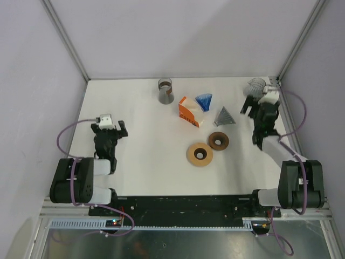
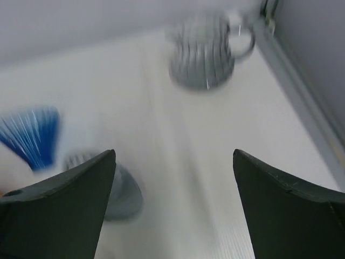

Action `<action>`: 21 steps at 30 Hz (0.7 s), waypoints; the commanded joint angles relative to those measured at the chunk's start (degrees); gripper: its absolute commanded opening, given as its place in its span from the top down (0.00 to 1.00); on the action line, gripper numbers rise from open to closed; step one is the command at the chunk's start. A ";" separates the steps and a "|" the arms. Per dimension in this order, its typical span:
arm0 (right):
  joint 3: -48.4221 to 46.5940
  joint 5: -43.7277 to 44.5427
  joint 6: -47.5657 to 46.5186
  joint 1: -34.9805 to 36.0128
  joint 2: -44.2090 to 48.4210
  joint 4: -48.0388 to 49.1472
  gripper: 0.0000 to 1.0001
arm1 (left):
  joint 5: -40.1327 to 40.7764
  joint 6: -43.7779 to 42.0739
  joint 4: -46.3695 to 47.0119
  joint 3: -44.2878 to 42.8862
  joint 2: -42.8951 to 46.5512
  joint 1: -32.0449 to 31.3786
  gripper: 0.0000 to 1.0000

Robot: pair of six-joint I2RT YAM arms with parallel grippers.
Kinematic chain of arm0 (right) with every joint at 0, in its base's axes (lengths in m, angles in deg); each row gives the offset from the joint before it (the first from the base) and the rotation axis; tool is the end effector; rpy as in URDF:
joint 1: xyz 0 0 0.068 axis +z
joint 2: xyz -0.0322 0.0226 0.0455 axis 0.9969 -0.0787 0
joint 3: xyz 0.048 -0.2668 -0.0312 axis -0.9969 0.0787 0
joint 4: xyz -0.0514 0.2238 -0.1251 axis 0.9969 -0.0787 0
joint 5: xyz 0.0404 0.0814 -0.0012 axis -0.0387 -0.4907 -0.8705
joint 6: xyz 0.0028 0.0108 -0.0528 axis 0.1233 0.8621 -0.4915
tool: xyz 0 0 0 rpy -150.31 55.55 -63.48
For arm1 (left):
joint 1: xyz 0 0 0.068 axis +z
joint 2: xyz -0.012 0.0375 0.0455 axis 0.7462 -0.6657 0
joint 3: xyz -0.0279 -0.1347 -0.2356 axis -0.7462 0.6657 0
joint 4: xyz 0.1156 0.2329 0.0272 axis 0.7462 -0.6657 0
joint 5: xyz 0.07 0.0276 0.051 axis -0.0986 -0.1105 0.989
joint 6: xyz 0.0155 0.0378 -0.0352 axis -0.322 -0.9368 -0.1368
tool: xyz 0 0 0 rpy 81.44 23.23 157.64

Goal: Place the coffee filter in the dripper

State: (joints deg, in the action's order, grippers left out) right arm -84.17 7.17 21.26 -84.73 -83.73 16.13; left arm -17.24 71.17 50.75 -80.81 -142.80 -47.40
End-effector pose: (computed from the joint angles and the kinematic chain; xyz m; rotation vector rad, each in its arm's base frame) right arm 0.2867 -0.0026 0.2228 0.1837 1.7841 -0.0990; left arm 0.2234 0.0066 0.1593 -0.1026 1.6154 0.0684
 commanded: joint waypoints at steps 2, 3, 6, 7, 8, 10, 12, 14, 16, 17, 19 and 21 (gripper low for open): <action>-22.00 4.84 7.03 -0.20 -0.34 -24.44 0.08 | -2.97 -4.25 -28.07 -17.49 1.47 -0.34 0.00; -24.86 5.04 7.97 -1.27 -1.91 -26.89 0.10 | -3.87 -5.48 -34.10 -21.56 1.30 -0.34 0.00; -34.70 4.66 10.14 -3.80 -8.69 -33.12 0.12 | -4.73 -7.33 -45.66 -30.83 1.32 -0.34 0.00; -37.54 4.06 11.02 -4.69 -11.05 -35.45 0.12 | -5.67 -8.03 -49.09 -33.20 1.40 -0.34 0.00; -41.16 2.89 11.86 -5.84 -14.16 -37.10 0.14 | -6.28 -8.60 -51.99 -35.93 1.35 -0.34 0.00; -48.37 0.32 14.66 -7.83 -20.01 -40.68 0.18 | -7.28 -9.35 -58.10 -39.97 0.72 -0.34 0.01; -56.66 -0.59 16.32 -9.00 -26.72 -46.70 0.22 | -7.25 -9.78 -61.67 -42.21 0.52 -0.34 0.00; -65.78 -0.47 16.94 -9.47 -33.65 -52.16 0.24 | -6.58 -9.87 -63.18 -43.25 0.69 -0.34 0.00; -75.07 0.31 17.27 -9.66 -40.13 -56.38 0.25 | -6.30 -9.85 -64.35 -43.89 0.60 -0.34 0.00; -79.39 1.19 17.48 -9.73 -43.60 -58.02 0.26 | -6.15 -9.86 -64.77 -44.08 0.47 -0.34 0.00; -85.86 2.81 17.87 -9.94 -48.70 -60.57 0.27 | -5.80 -9.93 -65.36 -44.20 0.22 -0.34 0.00; -90.73 4.10 18.25 -10.19 -52.73 -62.20 0.32 | -5.56 -10.08 -65.73 -44.21 0.00 -0.34 0.00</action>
State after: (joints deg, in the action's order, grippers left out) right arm -164.47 8.50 37.32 -94.77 -131.14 -37.58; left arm -22.88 62.73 -11.28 -122.88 -142.71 -47.40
